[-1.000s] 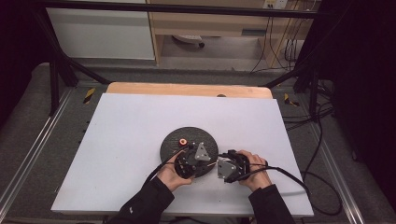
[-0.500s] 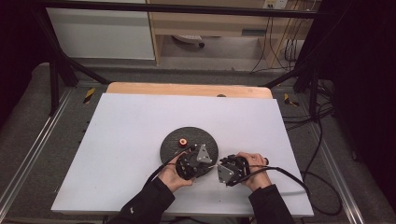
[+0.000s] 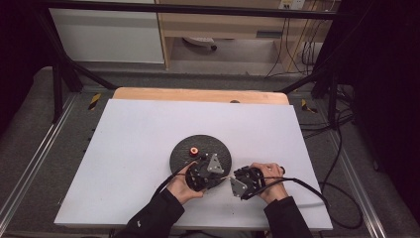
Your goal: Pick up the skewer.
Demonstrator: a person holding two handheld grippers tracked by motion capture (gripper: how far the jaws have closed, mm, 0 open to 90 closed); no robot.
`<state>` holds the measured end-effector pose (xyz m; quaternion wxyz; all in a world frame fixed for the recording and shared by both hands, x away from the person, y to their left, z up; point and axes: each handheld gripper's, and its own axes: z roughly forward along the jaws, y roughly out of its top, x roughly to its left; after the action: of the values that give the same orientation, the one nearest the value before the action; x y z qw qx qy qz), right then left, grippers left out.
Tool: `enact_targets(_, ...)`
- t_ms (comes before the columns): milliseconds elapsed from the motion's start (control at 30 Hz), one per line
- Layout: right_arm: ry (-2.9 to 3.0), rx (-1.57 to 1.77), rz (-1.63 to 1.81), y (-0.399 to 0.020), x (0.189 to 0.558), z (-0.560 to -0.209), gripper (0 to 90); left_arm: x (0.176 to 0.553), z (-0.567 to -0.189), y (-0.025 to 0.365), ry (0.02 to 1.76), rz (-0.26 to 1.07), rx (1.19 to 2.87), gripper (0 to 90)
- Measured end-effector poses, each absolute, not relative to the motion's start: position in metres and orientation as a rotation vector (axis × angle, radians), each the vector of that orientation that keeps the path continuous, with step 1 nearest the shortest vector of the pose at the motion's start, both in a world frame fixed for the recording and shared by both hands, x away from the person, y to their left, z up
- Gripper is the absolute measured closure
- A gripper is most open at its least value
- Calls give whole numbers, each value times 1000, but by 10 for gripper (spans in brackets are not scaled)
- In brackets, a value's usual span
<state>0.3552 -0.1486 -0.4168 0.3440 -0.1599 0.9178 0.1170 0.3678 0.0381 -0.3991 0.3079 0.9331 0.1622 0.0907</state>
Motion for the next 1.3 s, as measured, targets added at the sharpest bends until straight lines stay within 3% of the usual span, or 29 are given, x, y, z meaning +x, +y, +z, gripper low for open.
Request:
enact_targets(167, 2360, -421, 274, -148, 355, -413, 887, 373, -394, 49, 464, 193, 2519, 748)
enact_targets(300, 2347, -447, 246, -143, 354, -411, 887, 376, -390, 57, 462, 141, 2575, 745)
enact_targets(600, 2312, -518, 178, -129, 354, -408, 886, 375, -392, 54, 449, 116, 2649, 856)
enact_targets(1000, 2314, -509, 207, -129, 352, -406, 871, 371, -396, 52, 488, 175, 2669, 887)
enact_targets(1300, 2357, -96, 489, -147, 362, -391, 536, 371, -394, 70, 533, 206, 2641, 888)
